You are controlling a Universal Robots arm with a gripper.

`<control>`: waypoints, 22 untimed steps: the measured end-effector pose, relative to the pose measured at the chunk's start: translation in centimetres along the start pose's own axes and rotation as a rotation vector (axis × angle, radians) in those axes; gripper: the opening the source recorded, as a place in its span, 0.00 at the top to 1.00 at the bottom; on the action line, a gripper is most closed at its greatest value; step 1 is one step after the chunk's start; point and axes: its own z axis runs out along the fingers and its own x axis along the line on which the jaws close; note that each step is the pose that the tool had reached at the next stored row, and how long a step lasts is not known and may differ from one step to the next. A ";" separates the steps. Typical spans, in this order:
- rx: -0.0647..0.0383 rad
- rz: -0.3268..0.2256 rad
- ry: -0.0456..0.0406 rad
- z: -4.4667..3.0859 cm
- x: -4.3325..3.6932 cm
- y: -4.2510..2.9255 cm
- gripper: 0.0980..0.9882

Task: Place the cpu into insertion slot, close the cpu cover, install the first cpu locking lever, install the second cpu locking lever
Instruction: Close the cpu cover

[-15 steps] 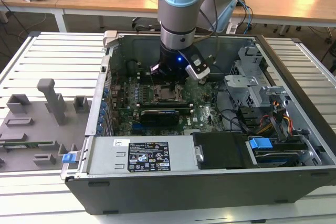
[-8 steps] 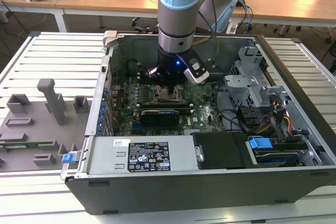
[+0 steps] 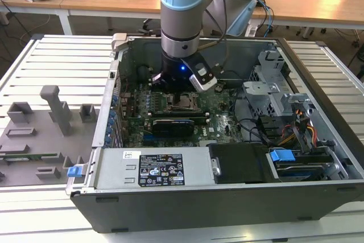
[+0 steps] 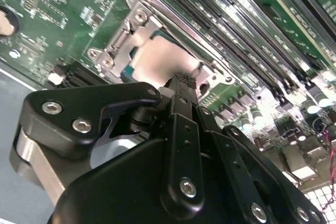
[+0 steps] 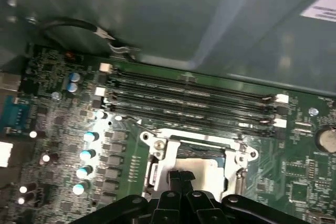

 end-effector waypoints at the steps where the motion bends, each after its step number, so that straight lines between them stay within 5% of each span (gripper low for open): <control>1: 0.000 0.000 -0.0001 0.00 0.22 0.04 0.99; 8: 0.001 -0.003 0.0007 0.22 0.85 0.09 0.99; 22: 0.003 -0.011 0.0022 0.63 0.79 0.02 0.99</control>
